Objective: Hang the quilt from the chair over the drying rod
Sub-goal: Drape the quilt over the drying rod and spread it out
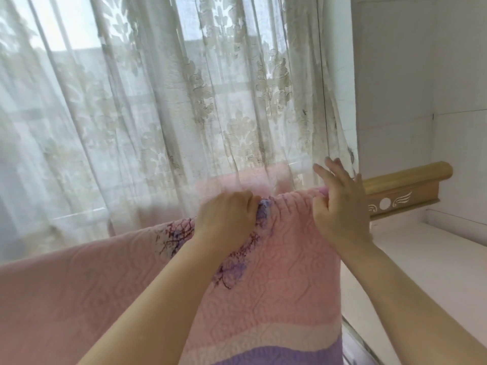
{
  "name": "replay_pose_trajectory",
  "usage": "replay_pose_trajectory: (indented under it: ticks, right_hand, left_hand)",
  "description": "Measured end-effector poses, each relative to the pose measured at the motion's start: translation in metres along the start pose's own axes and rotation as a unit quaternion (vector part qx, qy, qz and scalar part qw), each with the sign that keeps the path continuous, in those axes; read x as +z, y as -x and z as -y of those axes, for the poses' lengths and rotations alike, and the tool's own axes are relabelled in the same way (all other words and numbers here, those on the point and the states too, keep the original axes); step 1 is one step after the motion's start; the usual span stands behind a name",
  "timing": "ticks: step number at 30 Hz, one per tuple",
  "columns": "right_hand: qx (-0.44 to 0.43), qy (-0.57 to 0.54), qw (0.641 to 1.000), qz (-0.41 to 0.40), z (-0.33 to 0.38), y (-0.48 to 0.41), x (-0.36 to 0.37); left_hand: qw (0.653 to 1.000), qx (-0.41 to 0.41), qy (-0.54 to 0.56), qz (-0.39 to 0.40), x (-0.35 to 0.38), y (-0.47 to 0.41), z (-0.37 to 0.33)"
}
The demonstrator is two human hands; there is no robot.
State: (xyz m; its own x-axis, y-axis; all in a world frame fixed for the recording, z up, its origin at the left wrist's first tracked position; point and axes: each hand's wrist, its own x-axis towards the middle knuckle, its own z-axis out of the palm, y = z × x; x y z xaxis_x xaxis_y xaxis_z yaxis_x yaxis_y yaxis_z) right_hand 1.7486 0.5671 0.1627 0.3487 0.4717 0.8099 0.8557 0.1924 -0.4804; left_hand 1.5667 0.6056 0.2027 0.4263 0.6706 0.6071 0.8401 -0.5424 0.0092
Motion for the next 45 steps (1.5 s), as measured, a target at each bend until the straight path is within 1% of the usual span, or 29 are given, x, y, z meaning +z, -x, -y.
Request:
replay_pose_trajectory:
  ticks: [2, 4, 5, 7, 10, 13, 17, 22, 26, 31, 33, 39, 41, 45]
  right_hand:
    - [-0.064, 0.030, 0.997, 0.007, 0.019, 0.006, 0.012]
    - [-0.101, 0.053, 0.993, 0.018, 0.037, 0.011, 0.025]
    - [-0.113, 0.050, 0.992, 0.026, 0.047, 0.014, 0.032]
    - [-0.132, 0.009, 0.990, 0.041, 0.071, 0.020, 0.050]
    - [-0.153, -0.050, 0.982, 0.098, 0.106, 0.032, 0.079]
    - [-0.175, -0.065, 0.975, 0.123, 0.145, 0.046, 0.101]
    - [-0.204, -0.070, 0.963, 0.159, 0.200, 0.069, 0.123]
    - [-0.229, -0.094, 0.948, 0.197, 0.297, 0.115, 0.152]
    - [-0.269, -0.096, 0.924, 0.254, 0.380, 0.151, 0.173]
    - [-0.319, -0.076, 0.895, 0.303, 0.497, 0.204, 0.205]
    - [-0.332, -0.076, 0.886, 0.316, 0.538, 0.226, 0.217]
    - [-0.359, -0.134, 0.855, 0.349, 0.632, 0.269, 0.243]
    - [-0.370, -0.139, 0.852, 0.344, 0.657, 0.274, 0.251]
    - [-0.378, -0.141, 0.856, 0.322, 0.696, 0.277, 0.279]
  left_hand:
    - [0.999, -0.038, -0.005, 0.029, -0.012, 0.007, 0.015]
    - [0.993, -0.100, -0.009, 0.058, -0.023, 0.016, 0.039]
    - [0.989, -0.129, -0.012, 0.071, -0.028, 0.022, 0.053]
    - [0.982, -0.171, -0.011, 0.079, -0.039, 0.037, 0.079]
    - [0.975, -0.212, -0.017, 0.066, -0.055, 0.060, 0.112]
    - [0.967, -0.243, -0.051, 0.055, -0.071, 0.088, 0.146]
    - [0.959, -0.264, -0.100, 0.022, -0.091, 0.128, 0.195]
    - [0.942, -0.310, -0.128, -0.006, -0.135, 0.205, 0.276]
    - [0.917, -0.372, -0.143, -0.005, -0.183, 0.279, 0.338]
    - [0.864, -0.481, -0.144, 0.026, -0.245, 0.385, 0.407]
    - [0.851, -0.507, -0.138, 0.025, -0.268, 0.418, 0.427]
    - [0.824, -0.554, -0.120, 0.003, -0.309, 0.468, 0.476]
    - [0.822, -0.557, -0.114, -0.006, -0.311, 0.475, 0.496]
    - [0.830, -0.550, -0.094, -0.016, -0.297, 0.470, 0.536]
